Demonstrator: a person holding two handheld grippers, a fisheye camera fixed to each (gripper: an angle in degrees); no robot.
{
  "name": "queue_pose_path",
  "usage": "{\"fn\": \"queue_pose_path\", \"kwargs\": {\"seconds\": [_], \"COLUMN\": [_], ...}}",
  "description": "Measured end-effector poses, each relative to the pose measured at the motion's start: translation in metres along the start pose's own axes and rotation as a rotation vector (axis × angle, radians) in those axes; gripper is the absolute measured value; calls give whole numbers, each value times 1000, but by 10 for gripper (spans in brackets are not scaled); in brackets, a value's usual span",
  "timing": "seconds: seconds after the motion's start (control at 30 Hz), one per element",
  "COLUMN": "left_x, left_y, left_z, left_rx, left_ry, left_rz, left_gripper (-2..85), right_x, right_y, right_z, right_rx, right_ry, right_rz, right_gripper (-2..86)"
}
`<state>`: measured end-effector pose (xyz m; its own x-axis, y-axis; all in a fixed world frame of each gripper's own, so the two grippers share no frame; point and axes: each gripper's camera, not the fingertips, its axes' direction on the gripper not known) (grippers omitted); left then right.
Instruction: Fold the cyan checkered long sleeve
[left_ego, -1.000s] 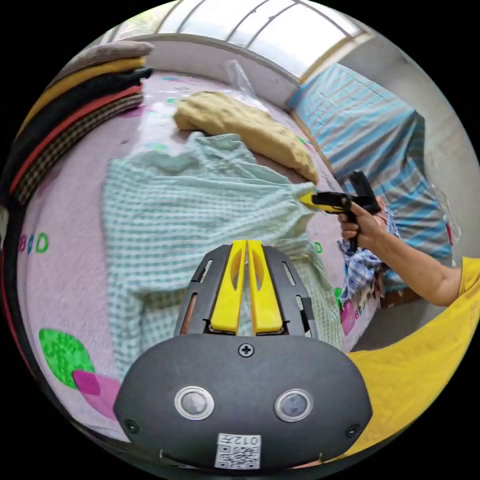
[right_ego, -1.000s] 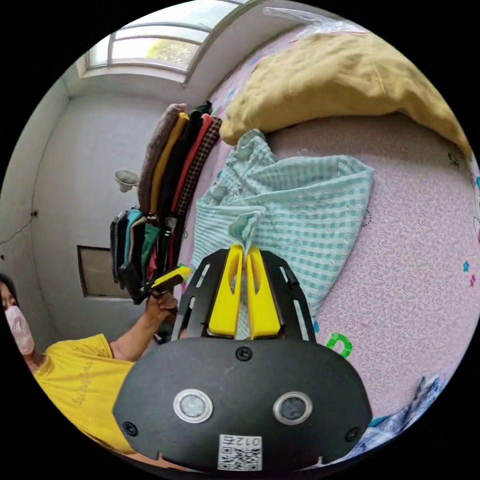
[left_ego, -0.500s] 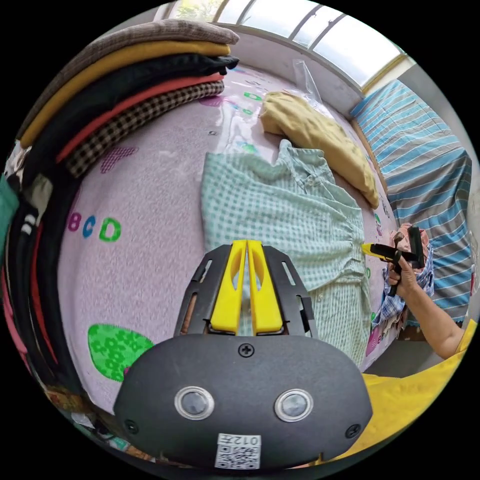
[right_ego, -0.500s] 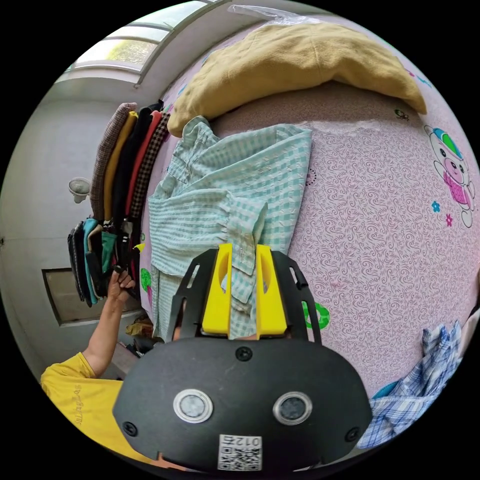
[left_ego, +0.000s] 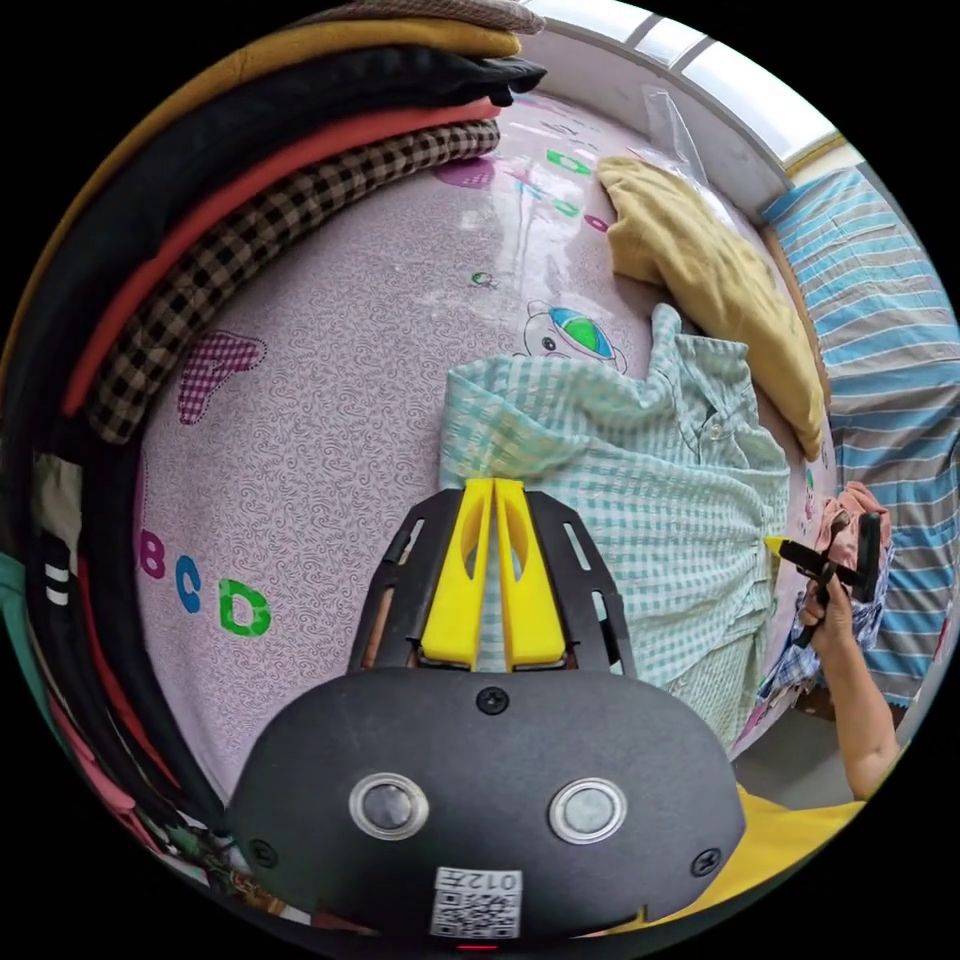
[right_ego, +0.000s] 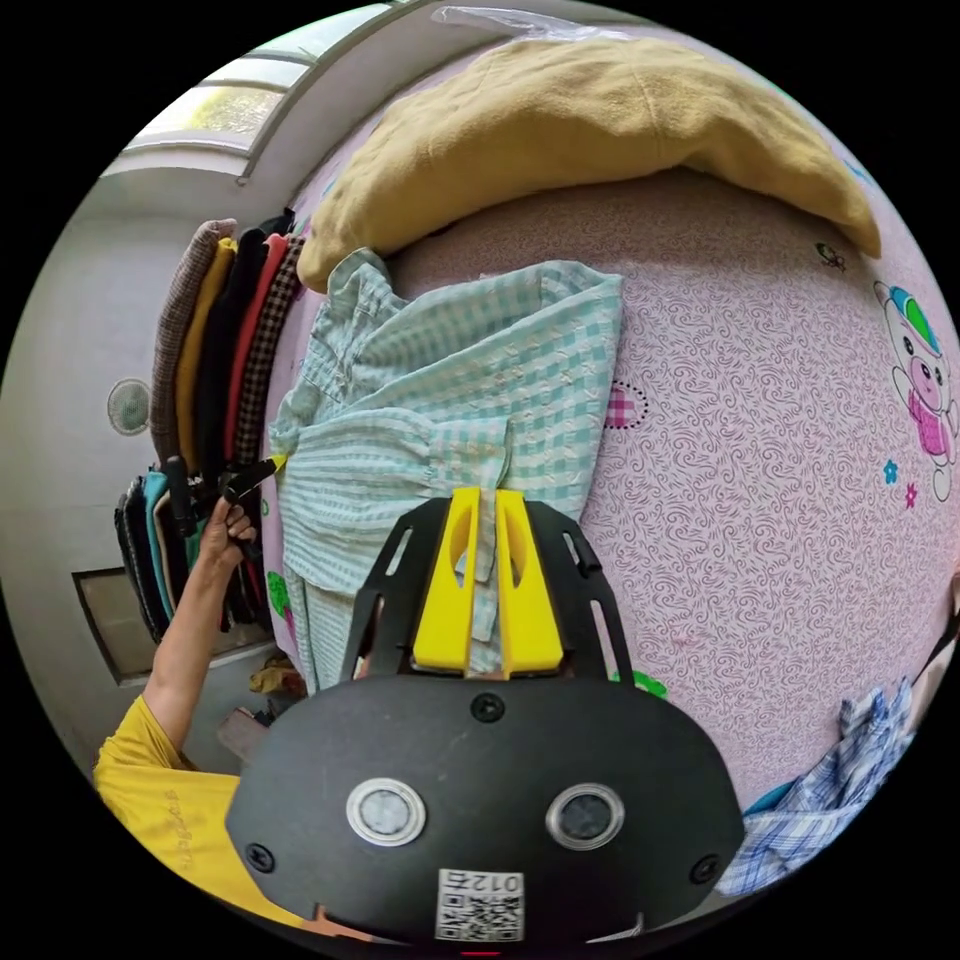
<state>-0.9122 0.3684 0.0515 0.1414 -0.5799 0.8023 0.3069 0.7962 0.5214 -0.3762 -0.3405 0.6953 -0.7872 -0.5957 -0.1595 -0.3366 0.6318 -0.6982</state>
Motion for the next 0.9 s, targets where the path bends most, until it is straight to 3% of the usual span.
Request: {"fn": "queue_pose_path", "kwargs": {"seconds": [0.2, 0.3, 0.43, 0.53, 0.63, 0.7, 0.9], "left_x": [-44, -74, -108, -128, -133, -128, -108], "left_y": [65, 139, 274, 365, 426, 445, 453], "left_z": [-75, -120, -171, -184, -177, -172, -150], "left_rx": [109, 163, 181, 143, 51, 18, -119], "left_ry": [123, 109, -77, -61, -51, -52, -199], "left_rz": [15, 17, -73, -193, -247, -209, 29], "left_gripper": [5, 5, 8, 14, 32, 53, 105], "right_x": [-8, -31, -97, -101, -79, -66, -34], "right_y": [59, 112, 219, 277, 303, 326, 407], "right_z": [-39, -70, -102, -98, -74, -69, -76], "right_rx": [71, 135, 298, 389, 88, 42, 24], "right_ry": [-37, -11, 321, 399, 150, 78, 120], "right_rz": [6, -181, -610, -575, -505, -448, -284], "right_gripper": [10, 7, 4, 6, 7, 8, 9]}}
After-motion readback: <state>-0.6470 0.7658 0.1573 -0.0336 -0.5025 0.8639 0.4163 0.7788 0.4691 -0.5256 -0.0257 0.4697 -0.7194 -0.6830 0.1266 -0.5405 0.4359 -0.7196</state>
